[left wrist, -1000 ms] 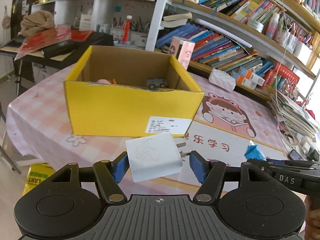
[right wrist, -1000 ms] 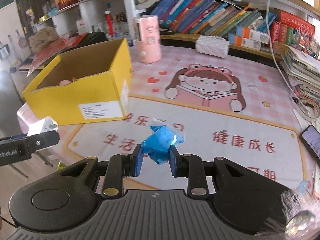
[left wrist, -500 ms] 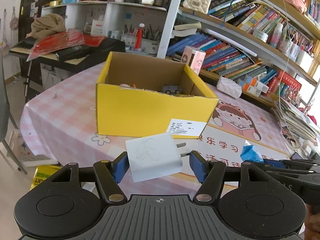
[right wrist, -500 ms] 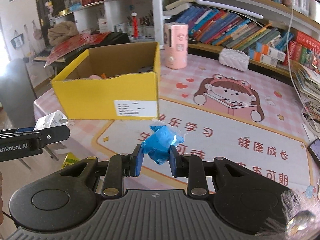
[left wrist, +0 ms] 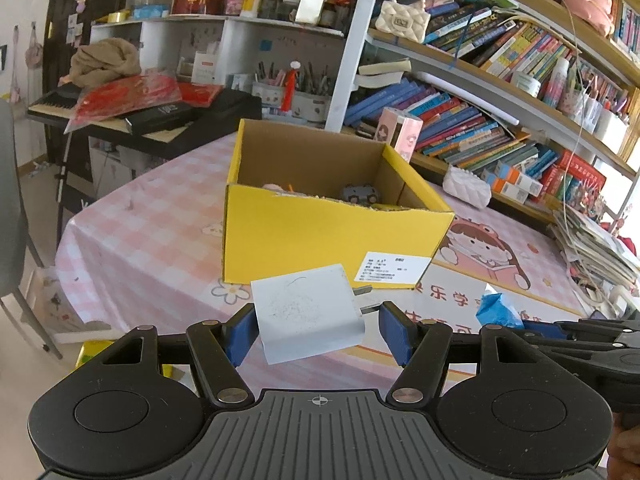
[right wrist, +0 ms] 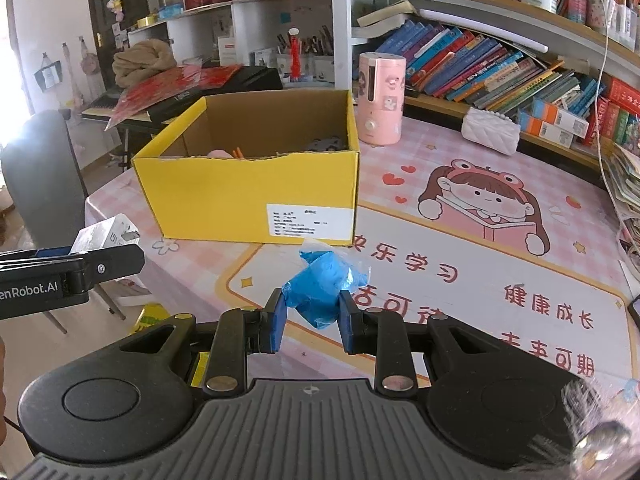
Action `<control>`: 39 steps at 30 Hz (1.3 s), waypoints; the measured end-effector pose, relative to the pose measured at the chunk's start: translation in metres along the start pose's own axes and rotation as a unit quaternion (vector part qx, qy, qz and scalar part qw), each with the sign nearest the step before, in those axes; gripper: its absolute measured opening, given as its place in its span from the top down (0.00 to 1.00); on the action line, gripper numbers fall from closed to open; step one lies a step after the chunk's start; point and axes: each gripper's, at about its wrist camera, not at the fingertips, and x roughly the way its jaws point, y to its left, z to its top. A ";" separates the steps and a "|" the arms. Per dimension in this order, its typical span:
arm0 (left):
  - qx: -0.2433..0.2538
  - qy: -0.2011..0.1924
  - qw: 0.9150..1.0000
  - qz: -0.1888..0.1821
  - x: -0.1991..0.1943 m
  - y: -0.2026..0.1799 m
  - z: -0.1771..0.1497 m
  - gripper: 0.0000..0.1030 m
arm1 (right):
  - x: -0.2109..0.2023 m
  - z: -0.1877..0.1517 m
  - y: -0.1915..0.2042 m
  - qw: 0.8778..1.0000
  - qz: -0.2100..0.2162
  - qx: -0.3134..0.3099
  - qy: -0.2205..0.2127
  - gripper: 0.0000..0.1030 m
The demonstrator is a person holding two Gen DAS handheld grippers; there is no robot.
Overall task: Organize objects
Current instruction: 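Lift and carry the charger with the left gripper while the right carries the blue bag toward the box, then lower the charger into the yellow box with the left gripper while the right lowers the blue bag in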
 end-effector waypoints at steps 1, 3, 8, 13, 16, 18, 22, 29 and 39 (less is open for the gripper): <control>0.001 -0.002 1.000 0.000 0.000 0.001 0.001 0.37 | 0.000 0.000 0.001 1.000 -0.001 0.000 0.000 0.76; 0.004 -0.005 1.000 -0.002 0.000 0.002 0.003 0.37 | 0.001 0.002 0.004 1.000 -0.002 0.000 -0.001 0.76; 0.011 -0.014 1.000 -0.002 0.000 0.004 0.012 0.37 | 0.004 0.008 0.009 1.000 -0.003 -0.002 -0.004 0.76; 0.015 -0.031 0.999 -0.002 0.004 0.006 0.029 0.37 | 0.008 0.025 0.012 1.000 0.002 -0.005 -0.013 0.76; 0.010 -0.042 0.999 -0.002 0.012 0.006 0.042 0.37 | 0.014 0.041 0.011 1.000 0.007 -0.007 -0.021 0.76; 0.009 -0.049 0.999 -0.001 0.017 0.005 0.051 0.37 | 0.019 0.053 0.009 1.000 0.012 -0.005 -0.027 0.76; 0.012 -0.061 0.998 0.007 0.031 0.001 0.067 0.37 | 0.031 0.080 0.004 0.999 0.019 -0.010 -0.044 0.76; 0.018 -0.064 0.997 0.036 0.067 -0.002 0.088 0.37 | 0.068 0.124 -0.004 0.997 0.032 -0.030 -0.060 0.76; 0.032 -0.030 0.996 0.077 0.118 -0.006 0.097 0.37 | 0.124 0.154 -0.010 0.994 0.062 -0.078 -0.036 0.76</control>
